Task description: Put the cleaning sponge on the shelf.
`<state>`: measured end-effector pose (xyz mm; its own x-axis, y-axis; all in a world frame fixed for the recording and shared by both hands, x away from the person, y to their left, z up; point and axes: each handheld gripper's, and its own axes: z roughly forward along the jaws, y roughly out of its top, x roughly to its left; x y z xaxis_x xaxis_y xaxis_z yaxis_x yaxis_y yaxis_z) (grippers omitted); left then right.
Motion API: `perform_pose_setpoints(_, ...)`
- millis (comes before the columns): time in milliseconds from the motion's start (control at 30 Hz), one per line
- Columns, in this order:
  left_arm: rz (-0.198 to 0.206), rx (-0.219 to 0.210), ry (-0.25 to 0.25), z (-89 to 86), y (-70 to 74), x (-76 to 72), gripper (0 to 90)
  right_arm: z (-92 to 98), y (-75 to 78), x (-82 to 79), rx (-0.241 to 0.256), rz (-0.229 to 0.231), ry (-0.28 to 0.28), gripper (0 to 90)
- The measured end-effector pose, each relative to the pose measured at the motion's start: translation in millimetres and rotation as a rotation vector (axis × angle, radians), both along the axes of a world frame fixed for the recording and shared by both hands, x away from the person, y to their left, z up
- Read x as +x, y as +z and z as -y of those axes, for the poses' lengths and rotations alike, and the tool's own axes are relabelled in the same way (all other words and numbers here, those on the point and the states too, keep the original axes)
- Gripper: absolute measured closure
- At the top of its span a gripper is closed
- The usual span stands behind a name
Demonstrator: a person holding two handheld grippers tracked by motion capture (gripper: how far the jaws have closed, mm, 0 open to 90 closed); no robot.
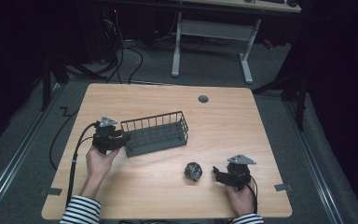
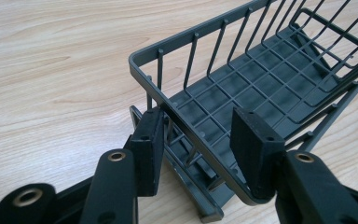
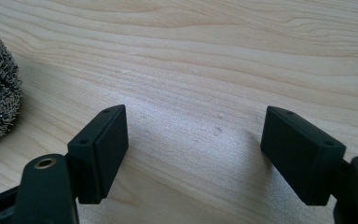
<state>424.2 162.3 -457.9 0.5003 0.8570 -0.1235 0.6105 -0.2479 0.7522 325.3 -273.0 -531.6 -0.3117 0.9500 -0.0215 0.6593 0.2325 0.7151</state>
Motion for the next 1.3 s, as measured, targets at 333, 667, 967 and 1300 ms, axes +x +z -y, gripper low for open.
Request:
perform_pose_setpoints(333,0.005,0.003,-0.030,12.8,-0.2,-3.9,55.8,0.0,0.0,0.0,0.000,0.000,0.000,23.2)
perform_pose_setpoints(667,0.040,-0.039,0.003,6.3,8.5,-7.3,29.3,0.0,0.0,0.0,0.000,0.001,0.002,23.2)
perform_pose_setpoints(967,0.077,-0.090,0.019,-16.7,15.7,-17.1,25.8,0.0,-0.1,0.0,0.000,0.001,0.002,23.2)
perform_pose_setpoints(1300,0.069,-0.052,0.037,-38.7,0.0,-30.7,26.3,-0.1,0.0,-0.1,0.000,0.000,0.000,23.2)
